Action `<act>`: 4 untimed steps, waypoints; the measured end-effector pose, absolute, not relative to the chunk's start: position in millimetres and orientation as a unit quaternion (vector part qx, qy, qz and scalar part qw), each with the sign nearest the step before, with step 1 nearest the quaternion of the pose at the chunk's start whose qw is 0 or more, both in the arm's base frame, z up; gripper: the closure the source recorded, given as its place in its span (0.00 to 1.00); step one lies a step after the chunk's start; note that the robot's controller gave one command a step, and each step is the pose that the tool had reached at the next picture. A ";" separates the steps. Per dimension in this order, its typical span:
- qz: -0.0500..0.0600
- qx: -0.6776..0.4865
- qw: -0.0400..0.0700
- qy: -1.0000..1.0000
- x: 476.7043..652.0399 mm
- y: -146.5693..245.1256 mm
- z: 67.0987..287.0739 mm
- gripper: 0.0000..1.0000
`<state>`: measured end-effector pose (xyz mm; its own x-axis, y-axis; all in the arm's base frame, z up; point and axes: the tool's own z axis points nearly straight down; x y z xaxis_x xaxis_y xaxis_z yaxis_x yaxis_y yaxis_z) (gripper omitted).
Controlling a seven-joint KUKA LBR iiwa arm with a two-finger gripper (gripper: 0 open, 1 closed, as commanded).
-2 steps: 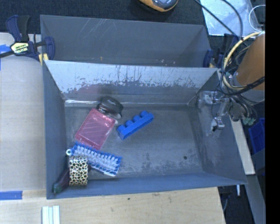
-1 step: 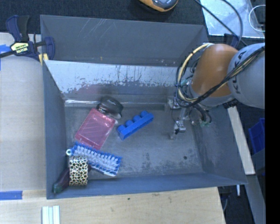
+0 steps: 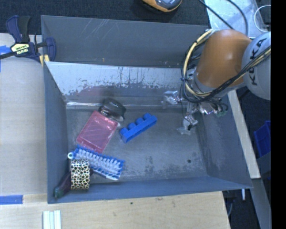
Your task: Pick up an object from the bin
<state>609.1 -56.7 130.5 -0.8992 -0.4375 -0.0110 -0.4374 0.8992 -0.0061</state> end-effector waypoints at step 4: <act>0.003 -0.121 0.000 0.993 615.6 37.3 71.0 1.00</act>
Offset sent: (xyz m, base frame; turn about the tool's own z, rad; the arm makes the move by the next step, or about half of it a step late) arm 0.0156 0.0721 -0.0605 -0.1185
